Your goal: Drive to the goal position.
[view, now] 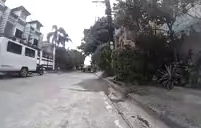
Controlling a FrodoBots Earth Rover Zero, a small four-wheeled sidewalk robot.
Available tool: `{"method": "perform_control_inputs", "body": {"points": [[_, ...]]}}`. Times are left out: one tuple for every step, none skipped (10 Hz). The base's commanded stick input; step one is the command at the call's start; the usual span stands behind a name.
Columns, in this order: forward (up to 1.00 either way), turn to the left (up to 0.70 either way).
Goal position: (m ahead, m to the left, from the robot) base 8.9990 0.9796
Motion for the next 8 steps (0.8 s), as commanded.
{"method": "perform_control_inputs", "body": {"points": [[0.70, 0.00], [0.70, 0.00], [0.70, 0.00], [0.70, 0.00], [0.70, 0.00], [0.70, 0.08], [0.70, 0.35], [0.70, 0.35]]}}
